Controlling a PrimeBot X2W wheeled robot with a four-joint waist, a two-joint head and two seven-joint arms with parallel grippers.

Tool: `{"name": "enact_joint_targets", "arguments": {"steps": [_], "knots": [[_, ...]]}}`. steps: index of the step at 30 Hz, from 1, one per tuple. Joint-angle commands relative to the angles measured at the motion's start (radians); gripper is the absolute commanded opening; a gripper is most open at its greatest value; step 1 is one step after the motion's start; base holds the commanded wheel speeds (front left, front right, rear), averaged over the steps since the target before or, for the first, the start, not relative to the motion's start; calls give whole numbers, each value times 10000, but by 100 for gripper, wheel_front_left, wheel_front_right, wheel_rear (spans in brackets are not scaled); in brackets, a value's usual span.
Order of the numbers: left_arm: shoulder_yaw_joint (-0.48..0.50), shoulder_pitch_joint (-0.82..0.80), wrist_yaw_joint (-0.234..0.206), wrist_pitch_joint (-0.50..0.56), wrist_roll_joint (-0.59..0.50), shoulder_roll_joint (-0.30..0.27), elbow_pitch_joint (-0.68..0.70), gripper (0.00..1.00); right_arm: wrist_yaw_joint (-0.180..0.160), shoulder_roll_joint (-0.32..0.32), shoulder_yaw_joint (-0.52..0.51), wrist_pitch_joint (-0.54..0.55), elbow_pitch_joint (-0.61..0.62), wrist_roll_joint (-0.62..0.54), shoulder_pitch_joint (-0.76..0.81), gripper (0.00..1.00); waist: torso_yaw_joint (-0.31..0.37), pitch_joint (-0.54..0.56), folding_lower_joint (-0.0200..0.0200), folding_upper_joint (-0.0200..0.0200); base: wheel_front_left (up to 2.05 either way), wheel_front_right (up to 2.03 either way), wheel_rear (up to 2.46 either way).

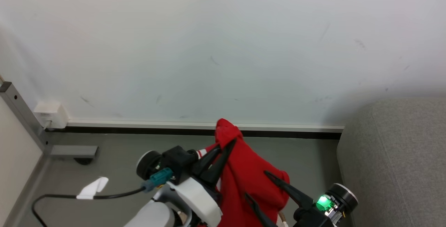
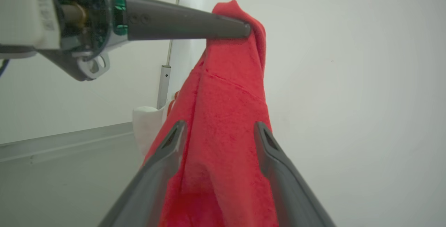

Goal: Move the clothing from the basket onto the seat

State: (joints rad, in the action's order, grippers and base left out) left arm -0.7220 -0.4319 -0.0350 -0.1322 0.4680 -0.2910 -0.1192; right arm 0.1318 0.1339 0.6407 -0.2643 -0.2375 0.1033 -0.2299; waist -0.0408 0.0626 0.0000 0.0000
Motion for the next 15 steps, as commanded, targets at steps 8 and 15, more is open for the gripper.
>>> {"name": "enact_joint_targets", "arguments": {"steps": [8, 15], "knots": [[-551, -199, 226, 263, -115, 353, 199, 0, -21, -182, -352, -2, -439, -254, -122, 100, -55, 64, 0, 0, 0, 0, 0], [-861, -118, 562, 503, 207, 388, 602, 0, -21, -244, -786, -1, -710, -331, 11, 100, 4, 48, 0, 0, 0, 0, 0]]}}
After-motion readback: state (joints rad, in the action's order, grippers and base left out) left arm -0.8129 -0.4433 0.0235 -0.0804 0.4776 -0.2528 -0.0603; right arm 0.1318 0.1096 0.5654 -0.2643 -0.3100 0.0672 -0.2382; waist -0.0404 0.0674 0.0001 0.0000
